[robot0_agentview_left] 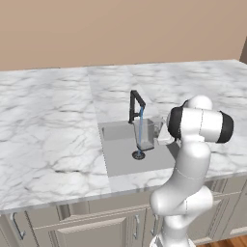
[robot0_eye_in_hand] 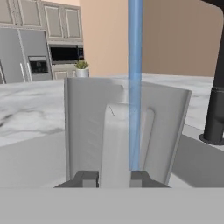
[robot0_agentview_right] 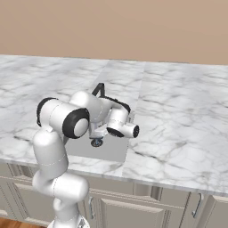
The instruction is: Turn on the sink faucet and place the jug under the water for a few seconds to fill it up.
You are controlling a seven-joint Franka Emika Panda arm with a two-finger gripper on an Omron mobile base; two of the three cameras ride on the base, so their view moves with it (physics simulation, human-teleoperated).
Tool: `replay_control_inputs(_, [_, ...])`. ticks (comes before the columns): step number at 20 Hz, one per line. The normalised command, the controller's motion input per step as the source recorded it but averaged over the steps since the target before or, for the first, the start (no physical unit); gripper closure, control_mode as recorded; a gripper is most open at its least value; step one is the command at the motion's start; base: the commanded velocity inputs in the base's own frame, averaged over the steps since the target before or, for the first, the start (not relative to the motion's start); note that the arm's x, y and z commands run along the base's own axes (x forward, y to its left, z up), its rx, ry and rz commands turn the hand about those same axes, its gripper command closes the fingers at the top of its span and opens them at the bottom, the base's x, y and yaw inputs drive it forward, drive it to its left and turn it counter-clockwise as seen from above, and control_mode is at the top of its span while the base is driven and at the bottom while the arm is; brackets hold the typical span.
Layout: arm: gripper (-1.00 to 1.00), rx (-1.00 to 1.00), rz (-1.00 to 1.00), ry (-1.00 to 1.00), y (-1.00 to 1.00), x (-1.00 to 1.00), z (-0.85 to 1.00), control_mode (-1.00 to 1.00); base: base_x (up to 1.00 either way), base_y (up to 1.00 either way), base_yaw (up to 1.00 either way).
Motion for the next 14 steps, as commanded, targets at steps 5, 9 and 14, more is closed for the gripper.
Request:
replay_control_inputs(5, [1.00,0.00,0.00,-0.01,0.00,0.00,0.00,-1.00,0.00,0.00,0.00])
replay_control_inputs(9, [1.00,0.00,0.00,0.00,0.00,0.00,0.00,-1.00,0.00,0.00,0.00])
replay_control_inputs(14, [1.00,0.00,0.00,-0.01,0.00,0.00,0.00,-1.00,0.00,0.00,0.00])
